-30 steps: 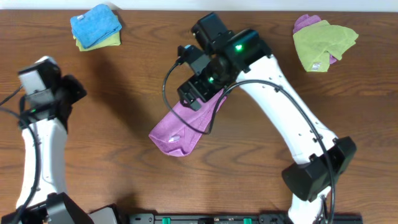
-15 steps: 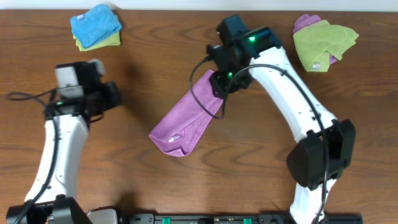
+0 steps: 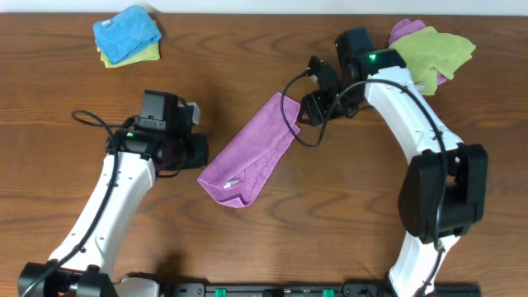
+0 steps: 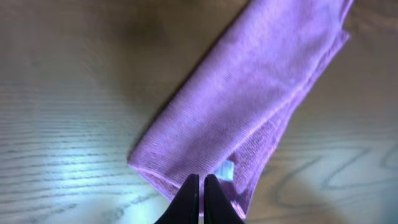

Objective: Fold the cloth

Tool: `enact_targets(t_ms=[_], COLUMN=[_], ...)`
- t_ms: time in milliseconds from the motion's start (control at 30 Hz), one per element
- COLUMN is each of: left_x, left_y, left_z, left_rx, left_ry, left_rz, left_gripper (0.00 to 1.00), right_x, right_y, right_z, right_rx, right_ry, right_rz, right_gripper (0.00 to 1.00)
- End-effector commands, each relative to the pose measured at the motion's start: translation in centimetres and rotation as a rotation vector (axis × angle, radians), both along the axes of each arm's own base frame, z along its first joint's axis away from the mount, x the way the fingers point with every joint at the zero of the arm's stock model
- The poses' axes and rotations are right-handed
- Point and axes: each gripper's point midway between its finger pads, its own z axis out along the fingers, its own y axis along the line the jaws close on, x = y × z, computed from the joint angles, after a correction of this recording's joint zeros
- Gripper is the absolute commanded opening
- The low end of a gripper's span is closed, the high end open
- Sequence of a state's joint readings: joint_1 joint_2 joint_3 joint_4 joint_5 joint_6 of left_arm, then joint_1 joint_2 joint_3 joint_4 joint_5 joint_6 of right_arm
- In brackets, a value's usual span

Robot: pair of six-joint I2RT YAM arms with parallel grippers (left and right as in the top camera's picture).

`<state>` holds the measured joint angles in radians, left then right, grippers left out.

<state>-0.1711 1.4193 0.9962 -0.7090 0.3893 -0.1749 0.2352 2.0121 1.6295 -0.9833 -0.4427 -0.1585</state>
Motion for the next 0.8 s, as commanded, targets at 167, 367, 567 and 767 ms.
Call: enact_targets(t_ms=[167,367,567,767], left_x=[-1.3,-1.4,-1.3,-1.1], left_y=[-2.0,-2.0,-1.9,-1.3], left_z=[-0.5,-0.5,-0.5,-0.7], left_rx=[0.008,0.008,0.016,0.052], left_ry=[0.013,0.014,0.012,0.005], left_rz=[-0.088,-0.088,-0.086,-0.074], left_gripper=[0.09,0.11,0.12,0.14], right_x=[0.5,1.1,1.3,3.0], right_y=[1.5,1.9,2.3,2.7], right_z=[-1.7,-3.9,-6.2,-6.0], right_rx=[0.078,0.080,0.096,0.124], right_ry=[-0.021,0.012,0.064,0.016], right_rz=[-0.017,-0.052,-0.086,-0.127], right_gripper=[0.62,0.54,0.54,0.53])
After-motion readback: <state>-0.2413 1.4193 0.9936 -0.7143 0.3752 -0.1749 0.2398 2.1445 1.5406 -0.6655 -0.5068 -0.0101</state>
